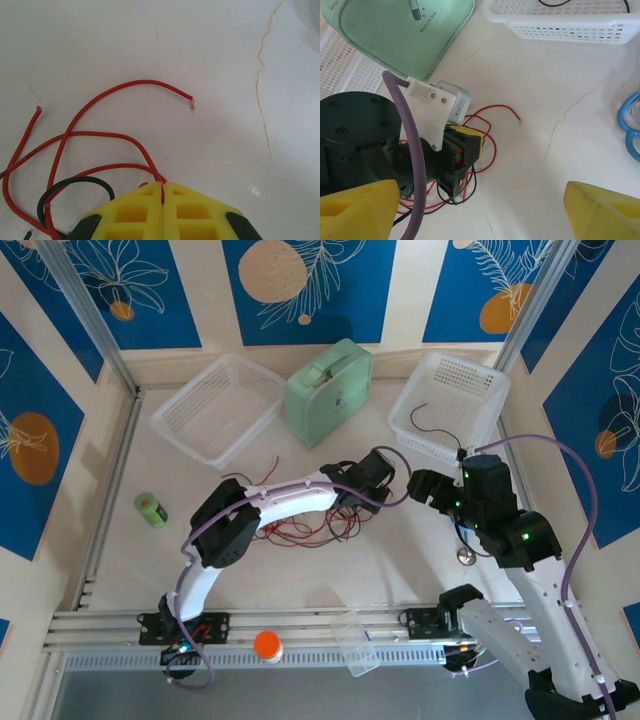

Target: Untangle the cables

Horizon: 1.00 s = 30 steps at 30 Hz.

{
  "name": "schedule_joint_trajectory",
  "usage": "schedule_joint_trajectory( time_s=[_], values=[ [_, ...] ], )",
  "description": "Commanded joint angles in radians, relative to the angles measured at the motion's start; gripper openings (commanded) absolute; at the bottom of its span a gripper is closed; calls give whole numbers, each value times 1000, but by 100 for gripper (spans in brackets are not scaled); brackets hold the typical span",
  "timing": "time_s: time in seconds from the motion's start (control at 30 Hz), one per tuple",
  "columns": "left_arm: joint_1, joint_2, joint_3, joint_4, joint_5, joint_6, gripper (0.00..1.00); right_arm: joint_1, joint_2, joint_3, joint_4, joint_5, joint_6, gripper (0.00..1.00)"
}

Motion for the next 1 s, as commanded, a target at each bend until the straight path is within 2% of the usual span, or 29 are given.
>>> schedule_joint_trajectory(
  time_s=[0.0,0.13,0.43,0.7,0.97],
  values=[
    [-3,-107,63,-47,14,27,0,6,-10,6,5,-42,22,86],
    [-4,-218,142,-121,23,67,0,6,-10,-42,36,-90,37,86],
    [-3,-390,298,-317,-109,142,0,6,-2,-121,102,-158,75,86],
    [-3,-414,468,-409,-145,193,0,6,47,-196,222,-265,62,86],
    [-4,-423,576,-420,-152,224,0,35,118,-232,345,-343,65,86]
  ],
)
